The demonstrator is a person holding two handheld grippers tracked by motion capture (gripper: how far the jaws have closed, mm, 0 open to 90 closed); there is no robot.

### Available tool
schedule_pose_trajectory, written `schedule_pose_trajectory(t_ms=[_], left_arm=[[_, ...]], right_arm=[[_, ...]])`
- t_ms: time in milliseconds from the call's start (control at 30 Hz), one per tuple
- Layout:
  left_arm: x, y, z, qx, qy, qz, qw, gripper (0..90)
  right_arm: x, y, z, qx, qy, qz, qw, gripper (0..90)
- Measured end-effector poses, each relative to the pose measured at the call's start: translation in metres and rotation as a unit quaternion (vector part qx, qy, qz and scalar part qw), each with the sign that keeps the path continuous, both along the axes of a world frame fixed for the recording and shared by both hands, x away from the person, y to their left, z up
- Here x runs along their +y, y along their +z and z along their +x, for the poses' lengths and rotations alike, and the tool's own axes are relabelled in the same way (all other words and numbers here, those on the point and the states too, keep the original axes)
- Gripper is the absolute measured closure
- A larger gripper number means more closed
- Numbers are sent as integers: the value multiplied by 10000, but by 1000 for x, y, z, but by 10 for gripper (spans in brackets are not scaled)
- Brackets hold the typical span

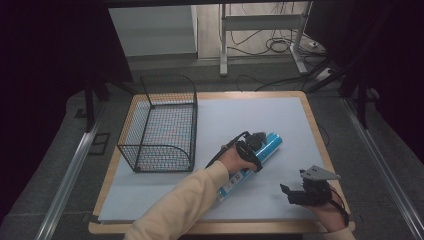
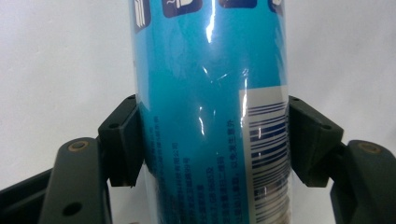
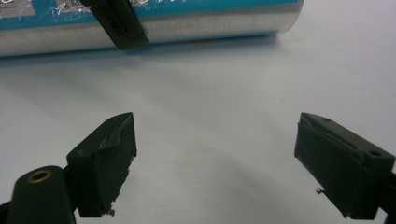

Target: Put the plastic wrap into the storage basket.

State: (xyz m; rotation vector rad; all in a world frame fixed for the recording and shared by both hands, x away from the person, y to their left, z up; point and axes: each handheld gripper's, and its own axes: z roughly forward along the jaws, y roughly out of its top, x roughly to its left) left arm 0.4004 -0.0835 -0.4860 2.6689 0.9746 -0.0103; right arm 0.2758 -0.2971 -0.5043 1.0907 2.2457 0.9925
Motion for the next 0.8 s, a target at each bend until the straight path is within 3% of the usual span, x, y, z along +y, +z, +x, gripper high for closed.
schedule_pose_trajectory(t_ms=[133,467,800], left_arm=[[2,4,0,-11,-20,-5,10000,312],[15,39,4,-128,-186,42,9997,316],[26,69,8,-298,-168,-49,9994,318]], right_arm=[[0,0,0,-4,-2,12,10000,130],[-1,0,1,-32,-54,11,10000,129],[-2,1,1,-31,-84,8,10000,129]])
